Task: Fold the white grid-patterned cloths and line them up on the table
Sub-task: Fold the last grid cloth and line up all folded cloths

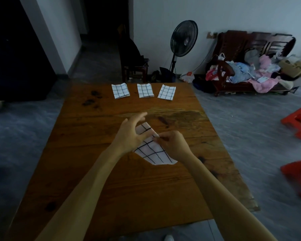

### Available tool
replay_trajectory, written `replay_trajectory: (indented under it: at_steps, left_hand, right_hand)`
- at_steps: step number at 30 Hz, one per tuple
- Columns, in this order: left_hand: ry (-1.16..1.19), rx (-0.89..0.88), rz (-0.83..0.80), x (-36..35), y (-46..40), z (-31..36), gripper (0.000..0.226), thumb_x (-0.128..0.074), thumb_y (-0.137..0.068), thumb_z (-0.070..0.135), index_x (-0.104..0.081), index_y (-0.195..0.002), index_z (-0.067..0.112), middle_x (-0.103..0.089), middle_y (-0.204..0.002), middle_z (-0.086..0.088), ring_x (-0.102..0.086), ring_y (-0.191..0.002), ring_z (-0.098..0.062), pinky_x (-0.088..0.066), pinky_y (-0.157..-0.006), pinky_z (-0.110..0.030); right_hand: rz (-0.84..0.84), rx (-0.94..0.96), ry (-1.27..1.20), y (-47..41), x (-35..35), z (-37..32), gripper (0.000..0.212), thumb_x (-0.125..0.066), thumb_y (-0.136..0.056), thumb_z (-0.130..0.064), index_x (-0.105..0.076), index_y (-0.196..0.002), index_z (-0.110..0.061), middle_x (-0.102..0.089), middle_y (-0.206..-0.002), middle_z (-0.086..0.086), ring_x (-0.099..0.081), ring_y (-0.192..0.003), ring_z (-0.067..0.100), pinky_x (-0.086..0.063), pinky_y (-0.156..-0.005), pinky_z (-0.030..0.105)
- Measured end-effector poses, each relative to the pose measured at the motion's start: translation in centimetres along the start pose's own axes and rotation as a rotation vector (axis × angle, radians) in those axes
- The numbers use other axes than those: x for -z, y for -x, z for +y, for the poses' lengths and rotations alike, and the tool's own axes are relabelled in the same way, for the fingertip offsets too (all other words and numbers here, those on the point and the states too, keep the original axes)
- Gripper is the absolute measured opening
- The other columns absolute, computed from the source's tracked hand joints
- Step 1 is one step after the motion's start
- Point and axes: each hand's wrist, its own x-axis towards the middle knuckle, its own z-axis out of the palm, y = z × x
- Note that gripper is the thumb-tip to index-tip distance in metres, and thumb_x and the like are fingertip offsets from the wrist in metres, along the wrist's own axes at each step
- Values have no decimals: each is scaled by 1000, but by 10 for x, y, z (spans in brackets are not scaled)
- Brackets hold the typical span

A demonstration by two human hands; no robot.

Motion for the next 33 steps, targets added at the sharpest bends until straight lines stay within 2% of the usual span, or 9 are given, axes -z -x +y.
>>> replay_trajectory:
  at_steps: [4,6,8,11,18,21,26,30,33]
  left_hand:
    - [31,-5,-88,4,6,-9,28,-66,-84,42,-64,-109,31,-63,-120,6,-52,-118,-13,-36,-103,-37]
    - [102,-51,-122,4,16,-9,6,-67,-86,29,-69,-86,34,-69,-97,13,-60,-94,0,-46,-82,-26]
    - [125,-67,-75,4,26,-13,15,-68,-86,24,-70,-77,35,-68,-82,19,-61,-82,4,-46,-72,-17]
    - [181,-31,48,6,37,-21,5,-70,-84,25,-75,-85,23,-68,-83,18,-62,-82,7,-48,-71,-12]
    - [166,51,297,16,75,-23,19,-69,-85,23,-74,-99,11,-67,-94,10,-60,-85,6,-48,-74,-5]
    - [83,76,317,17,90,-12,18,-70,-85,21,-74,-99,10,-70,-97,4,-62,-87,0,-46,-70,-2]
    - [20,177,467,22,132,7,19,-71,-84,21,-75,-99,10,-70,-96,7,-63,-89,-1,-44,-72,0]
    - [-45,297,401,-1,169,22,19,-71,-83,22,-74,-100,12,-69,-95,11,-62,-87,3,-45,-73,-1]
    - [-95,336,369,-19,196,35,12,-71,-83,21,-76,-93,16,-69,-89,16,-63,-83,7,-50,-75,-8]
  right_hand:
    - [-25,49,94,5,-9,-5,46,-63,-94,-24,-49,-55,-44,-46,-44,-8,-34,-42,11,-24,-46,22]
    - [-62,14,106,12,-17,-3,42,-61,-95,-27,-51,-57,-40,-46,-47,-2,-34,-44,16,-25,-48,27]
    - [-86,-6,79,21,-24,0,43,-57,-97,-30,-51,-55,-21,-42,-49,5,-31,-45,17,-23,-48,28]
    - [-99,-15,76,31,-29,1,45,-53,-98,-35,-59,-65,-5,-49,-53,10,-40,-46,23,-26,-47,29]
    - [-185,11,234,44,-38,16,45,-52,-98,-39,-58,-62,-14,-50,-54,0,-40,-45,11,-29,-46,27]
    - [-318,-33,315,50,-32,32,33,-52,-96,-46,-66,-75,-24,-65,-71,0,-58,-58,18,-47,-54,37]
    - [-442,-195,459,65,-15,53,19,-55,-96,-38,-59,-78,-34,-61,-77,-14,-57,-63,0,-49,-61,18]
    - [-296,70,152,81,-27,16,38,-56,-95,-42,-56,-130,-29,-54,-108,-20,-58,-93,1,-50,-79,21]
    - [-441,245,60,99,-50,-20,42,-59,-93,-36,-51,-134,-25,-56,-118,-15,-58,-104,5,-51,-89,26]
